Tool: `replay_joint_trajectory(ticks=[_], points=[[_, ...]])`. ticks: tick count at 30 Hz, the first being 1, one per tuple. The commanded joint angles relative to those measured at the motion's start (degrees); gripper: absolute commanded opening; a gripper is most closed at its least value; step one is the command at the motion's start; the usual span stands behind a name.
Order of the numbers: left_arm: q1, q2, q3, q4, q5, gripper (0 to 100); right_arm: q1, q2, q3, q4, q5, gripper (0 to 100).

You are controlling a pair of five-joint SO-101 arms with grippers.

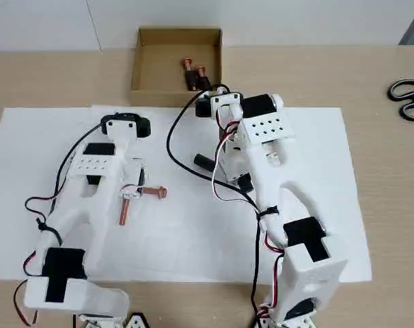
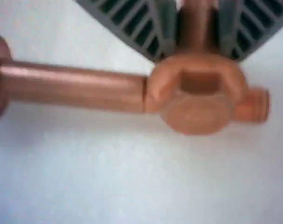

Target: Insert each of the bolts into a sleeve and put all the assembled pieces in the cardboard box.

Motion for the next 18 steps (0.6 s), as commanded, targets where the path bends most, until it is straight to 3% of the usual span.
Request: replay_joint_trajectory(ticks=[1,6,18], points=[[0.18,-4.4,-6.11,4.48,-0.26,0,0.57,-4.26,-0.88,0.4,0.44,0.4],[0.18,-12.66,-11.12,9.67,-0.35,0,0.57,-7.78,-1.85,0.4,0.44,0.4],[0.26,-32.79,-12.35,19.6,-0.09,0,0.66,-35.03,-1.49,0.31,0.0,0.4]])
